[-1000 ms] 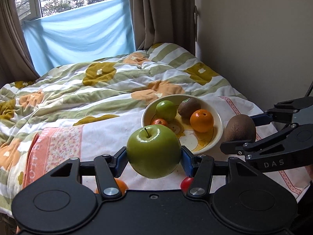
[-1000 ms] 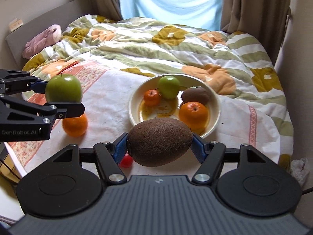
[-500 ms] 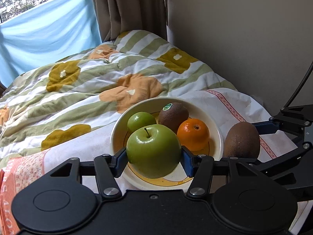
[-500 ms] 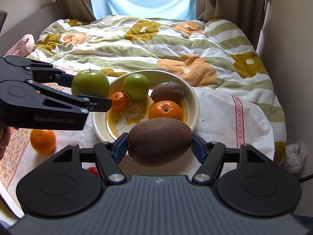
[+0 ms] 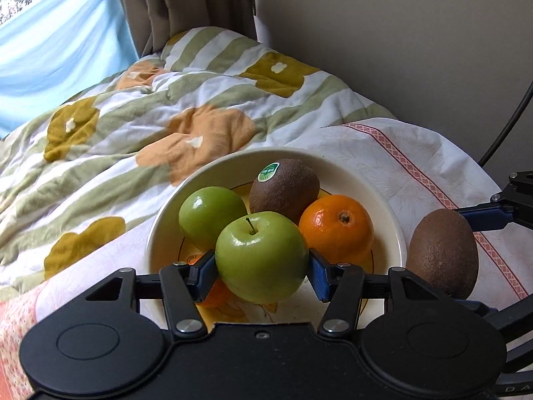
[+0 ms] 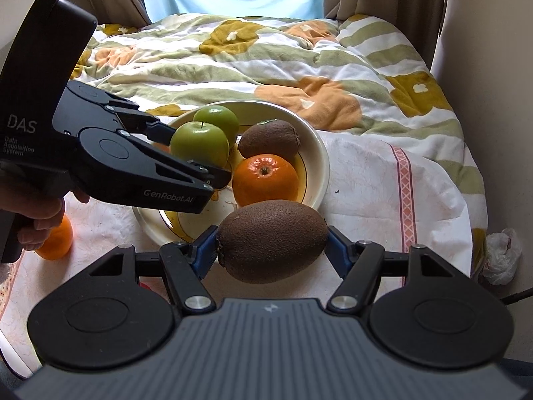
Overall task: Organize fruits
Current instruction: 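Carry green apple into the bowl and open left gripper while right carries kiwi, then lower the kiwi into the bowl and open right gripper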
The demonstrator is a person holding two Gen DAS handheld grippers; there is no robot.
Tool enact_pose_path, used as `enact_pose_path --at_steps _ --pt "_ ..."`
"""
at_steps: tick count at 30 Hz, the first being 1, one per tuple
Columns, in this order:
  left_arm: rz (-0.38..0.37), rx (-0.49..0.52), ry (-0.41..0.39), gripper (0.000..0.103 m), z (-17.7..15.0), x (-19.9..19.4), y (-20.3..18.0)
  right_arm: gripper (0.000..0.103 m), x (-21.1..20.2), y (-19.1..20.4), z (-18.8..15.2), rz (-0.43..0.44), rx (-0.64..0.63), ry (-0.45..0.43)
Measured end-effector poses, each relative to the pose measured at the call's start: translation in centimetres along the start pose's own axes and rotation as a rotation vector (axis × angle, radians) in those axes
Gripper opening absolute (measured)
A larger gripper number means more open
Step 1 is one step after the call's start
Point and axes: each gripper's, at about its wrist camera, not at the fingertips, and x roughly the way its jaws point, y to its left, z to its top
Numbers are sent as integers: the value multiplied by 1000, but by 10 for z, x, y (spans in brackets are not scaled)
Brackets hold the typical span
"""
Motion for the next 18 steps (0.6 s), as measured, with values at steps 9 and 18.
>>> enact_pose_path --at_steps 9,18 --pt "24 50 -13 64 -3 2 -5 82 2 0 -2 4 -1 7" --pt "48 9 -64 95 -7 -22 3 82 -3 1 -3 18 -11 -3"
